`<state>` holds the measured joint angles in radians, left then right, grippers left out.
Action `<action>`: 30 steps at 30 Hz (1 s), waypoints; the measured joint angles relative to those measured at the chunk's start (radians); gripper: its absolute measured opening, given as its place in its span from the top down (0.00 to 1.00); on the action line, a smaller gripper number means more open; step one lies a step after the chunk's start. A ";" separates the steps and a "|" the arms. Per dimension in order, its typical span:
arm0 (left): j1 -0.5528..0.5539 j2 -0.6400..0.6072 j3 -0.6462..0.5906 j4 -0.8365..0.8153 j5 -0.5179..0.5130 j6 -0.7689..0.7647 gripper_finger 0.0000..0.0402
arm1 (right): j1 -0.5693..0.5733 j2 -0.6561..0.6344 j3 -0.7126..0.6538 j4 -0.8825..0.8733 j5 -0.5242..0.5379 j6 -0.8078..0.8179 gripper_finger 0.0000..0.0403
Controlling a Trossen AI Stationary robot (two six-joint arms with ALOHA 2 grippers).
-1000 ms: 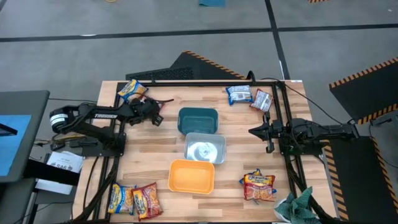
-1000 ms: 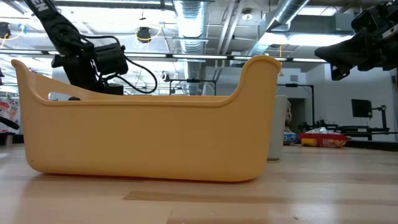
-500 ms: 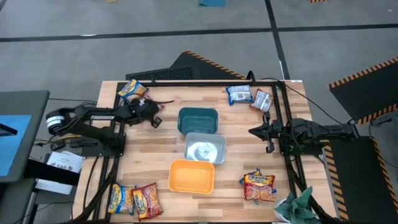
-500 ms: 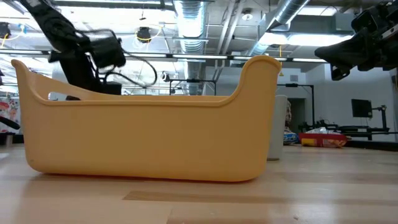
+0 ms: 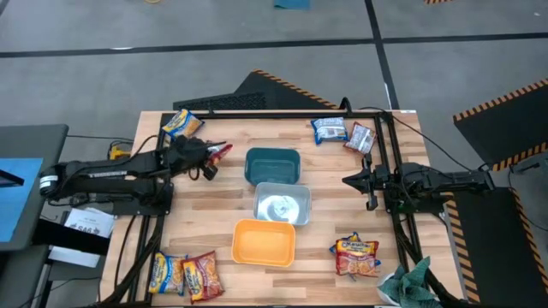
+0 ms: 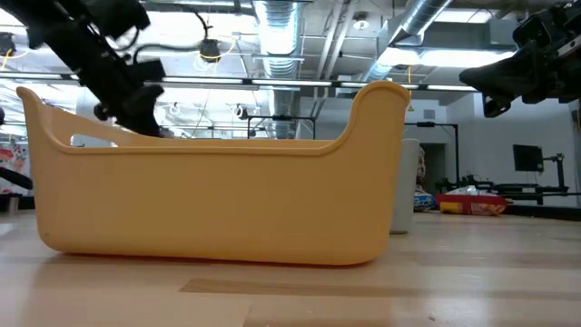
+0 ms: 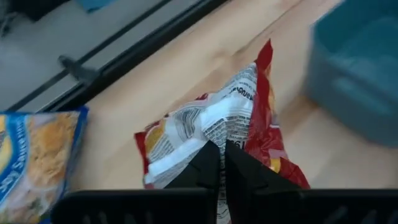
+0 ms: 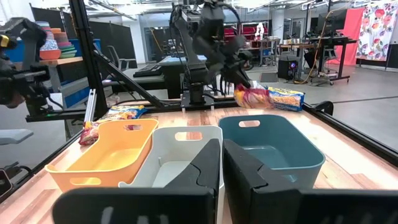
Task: Sort Maruchan noodles
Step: Put the top left red noodle pack into the blue bin
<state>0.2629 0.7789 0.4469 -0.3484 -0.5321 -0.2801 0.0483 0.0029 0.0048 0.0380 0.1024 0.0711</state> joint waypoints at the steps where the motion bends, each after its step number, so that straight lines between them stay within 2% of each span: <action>1: -0.020 -0.016 0.000 0.004 -0.001 -0.004 1.00 | 0.000 0.000 0.000 0.000 0.000 0.000 0.89; 6: -0.148 -0.055 0.001 0.042 -0.003 0.006 1.00 | 0.000 0.000 0.000 0.000 0.000 0.000 0.89; 12: -0.280 -0.037 0.004 0.224 0.001 0.088 1.00 | 0.000 0.000 0.000 0.000 0.000 0.000 0.89; 14: -0.304 -0.015 0.027 0.240 -0.007 0.117 1.00 | 0.000 0.000 0.000 0.000 0.000 0.000 0.89; 24: -0.316 0.256 0.255 0.296 -0.011 0.393 1.00 | 0.000 0.000 0.000 0.000 0.000 0.000 0.89; 30: -0.314 0.442 0.296 0.427 0.063 0.619 1.00 | 0.000 0.000 0.000 0.000 0.000 0.000 0.89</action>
<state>-0.0512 1.2204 0.7425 0.0789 -0.4691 0.3385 0.0481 0.0026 0.0045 0.0380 0.1024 0.0710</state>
